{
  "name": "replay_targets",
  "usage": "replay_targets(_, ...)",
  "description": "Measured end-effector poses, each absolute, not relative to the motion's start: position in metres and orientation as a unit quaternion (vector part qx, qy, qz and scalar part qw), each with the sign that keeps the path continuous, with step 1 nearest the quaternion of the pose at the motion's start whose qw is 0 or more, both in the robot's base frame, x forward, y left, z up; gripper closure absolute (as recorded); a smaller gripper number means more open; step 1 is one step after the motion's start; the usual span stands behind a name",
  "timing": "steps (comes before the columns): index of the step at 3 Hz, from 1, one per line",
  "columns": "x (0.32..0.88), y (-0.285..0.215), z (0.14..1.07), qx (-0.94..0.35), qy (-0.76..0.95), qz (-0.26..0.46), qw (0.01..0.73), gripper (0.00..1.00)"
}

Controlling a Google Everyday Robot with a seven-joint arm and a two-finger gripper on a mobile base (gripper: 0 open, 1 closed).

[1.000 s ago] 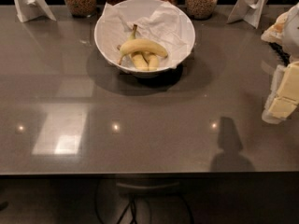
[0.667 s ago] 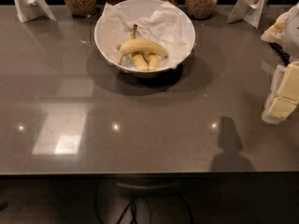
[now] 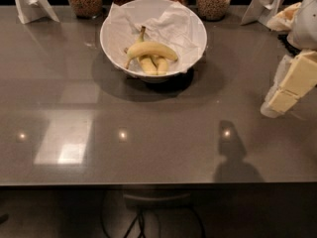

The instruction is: Pick banana from white bowl

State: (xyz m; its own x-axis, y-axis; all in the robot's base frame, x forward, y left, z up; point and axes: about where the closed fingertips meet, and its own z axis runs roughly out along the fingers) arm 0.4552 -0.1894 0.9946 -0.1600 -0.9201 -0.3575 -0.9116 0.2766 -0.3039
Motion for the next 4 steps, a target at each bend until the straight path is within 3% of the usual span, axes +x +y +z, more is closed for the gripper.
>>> replay_targets(2,0.515,-0.117,1.037,-0.600,0.700,0.064,0.383,0.00)
replay_targets(4,0.543,-0.092,1.039,-0.600,0.679,0.078,0.416,0.00)
